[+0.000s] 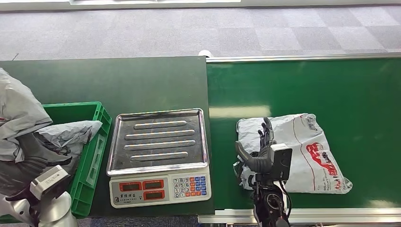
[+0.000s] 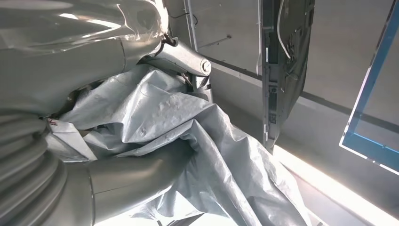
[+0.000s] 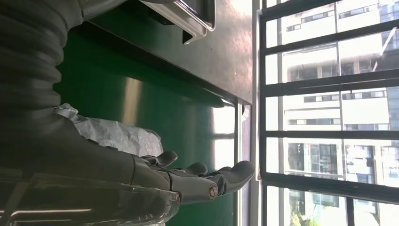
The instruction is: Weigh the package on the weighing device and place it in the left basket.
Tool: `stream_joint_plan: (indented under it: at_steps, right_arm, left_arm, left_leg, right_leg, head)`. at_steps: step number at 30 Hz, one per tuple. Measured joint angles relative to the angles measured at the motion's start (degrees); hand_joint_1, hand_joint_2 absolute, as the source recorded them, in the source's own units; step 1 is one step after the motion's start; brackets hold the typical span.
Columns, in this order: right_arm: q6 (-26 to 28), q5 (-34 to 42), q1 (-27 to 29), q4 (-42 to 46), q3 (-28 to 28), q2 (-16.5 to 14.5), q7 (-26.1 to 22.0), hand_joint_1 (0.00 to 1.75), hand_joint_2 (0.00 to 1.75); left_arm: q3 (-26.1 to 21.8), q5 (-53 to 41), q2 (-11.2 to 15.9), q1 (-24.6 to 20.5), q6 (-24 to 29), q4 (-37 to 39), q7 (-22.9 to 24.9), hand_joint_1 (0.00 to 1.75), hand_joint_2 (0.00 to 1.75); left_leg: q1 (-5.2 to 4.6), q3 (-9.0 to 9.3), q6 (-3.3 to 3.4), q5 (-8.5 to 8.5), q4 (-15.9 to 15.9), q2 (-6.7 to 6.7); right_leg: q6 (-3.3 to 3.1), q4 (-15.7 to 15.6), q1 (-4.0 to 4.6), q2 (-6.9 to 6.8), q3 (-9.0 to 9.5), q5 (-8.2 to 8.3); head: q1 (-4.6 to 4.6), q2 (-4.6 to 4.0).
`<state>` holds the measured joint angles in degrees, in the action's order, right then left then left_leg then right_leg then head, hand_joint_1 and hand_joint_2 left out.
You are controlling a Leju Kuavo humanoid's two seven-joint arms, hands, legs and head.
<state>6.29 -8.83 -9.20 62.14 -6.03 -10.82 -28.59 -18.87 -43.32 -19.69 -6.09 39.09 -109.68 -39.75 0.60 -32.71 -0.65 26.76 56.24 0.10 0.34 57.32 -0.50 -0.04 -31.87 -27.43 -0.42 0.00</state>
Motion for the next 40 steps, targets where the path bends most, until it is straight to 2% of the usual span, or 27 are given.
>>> stream_joint_plan:
  at_steps: [1,14,21,24,26,28,29,30,40]
  right_arm:
    - [-0.04,-0.06,0.00,0.00,-0.01,0.01,0.00,0.00,1.75]
    - [-0.29,-0.78,0.01,0.00,-0.42,-0.02,0.00,0.00,1.75]
    - [-0.31,-0.93,1.16,0.96,-0.31,0.21,0.26,0.00,1.75]
    - [-0.32,-0.91,1.49,1.45,-0.28,0.39,0.43,0.00,1.75]
    - [-0.38,-0.91,1.54,1.57,-0.28,0.50,0.62,0.00,1.75]
    - [-0.53,-0.93,1.54,1.60,-0.28,0.57,0.75,0.00,1.75]
    - [-0.63,-0.95,1.54,1.60,-0.28,0.59,0.77,0.00,1.75]
    - [-0.74,-0.96,1.54,1.60,-0.27,0.60,0.79,0.00,1.75]
    - [-1.27,-1.01,1.45,1.60,-0.34,0.62,0.77,0.00,1.75]
  left_arm:
    - [-0.36,-0.06,-0.01,-0.04,-0.01,0.38,0.00,1.75,0.00]
    - [-9.32,-2.18,-0.07,-2.24,0.01,10.01,0.01,1.75,0.00]
    - [-17.19,-4.68,0.43,-5.03,0.01,17.48,0.01,1.68,0.00]
    - [-20.12,-4.63,1.28,-6.35,0.01,20.01,0.00,1.34,0.00]
    - [-22.04,-4.17,1.88,-7.09,0.01,21.10,0.00,0.82,0.00]
    - [-23.66,-2.79,2.36,-7.61,0.01,21.55,0.00,0.22,0.00]
    - [-24.25,-1.74,2.58,-7.77,0.01,21.63,0.00,0.07,0.00]
    - [-24.75,-0.48,2.77,-7.86,0.01,21.69,0.00,0.00,0.00]
    - [-26.38,5.90,3.25,-7.76,0.01,20.15,-0.01,0.00,0.00]
  left_leg:
    - [0.00,0.00,0.00,0.00,0.00,0.00]
    - [0.00,0.00,0.00,0.00,0.00,-0.01]
    - [0.00,0.00,0.00,0.00,0.00,0.00]
    - [0.00,0.00,0.00,0.00,-0.01,0.00]
    - [0.00,0.01,0.00,0.00,-0.01,0.02]
    - [0.00,0.02,0.00,0.00,-0.01,0.01]
    - [0.00,0.02,0.00,0.00,-0.01,0.00]
    - [0.00,0.02,0.00,0.00,-0.01,0.00]
    - [0.00,0.02,0.00,-0.01,-0.01,-0.01]
  right_leg:
    - [0.00,0.00,0.00,0.00,0.00,0.00]
    - [0.00,0.00,0.00,0.00,0.01,0.00]
    - [0.00,0.00,0.00,0.00,0.00,0.00]
    - [0.00,0.00,0.01,0.00,0.01,0.00]
    - [0.00,0.00,0.01,0.01,0.01,0.00]
    - [0.00,0.00,0.00,0.01,0.03,0.00]
    - [0.00,0.00,0.00,0.01,0.03,0.00]
    - [0.00,0.00,0.00,0.01,0.04,0.00]
    - [0.00,0.01,0.01,0.01,0.04,0.00]
  head:
    - [0.00,0.00]
    - [0.01,0.00]
    - [0.00,0.00]
    - [-0.01,0.00]
    - [0.00,0.00]
    - [0.00,0.00]
    - [0.00,0.00]
    - [0.00,0.00]
    - [0.01,0.00]
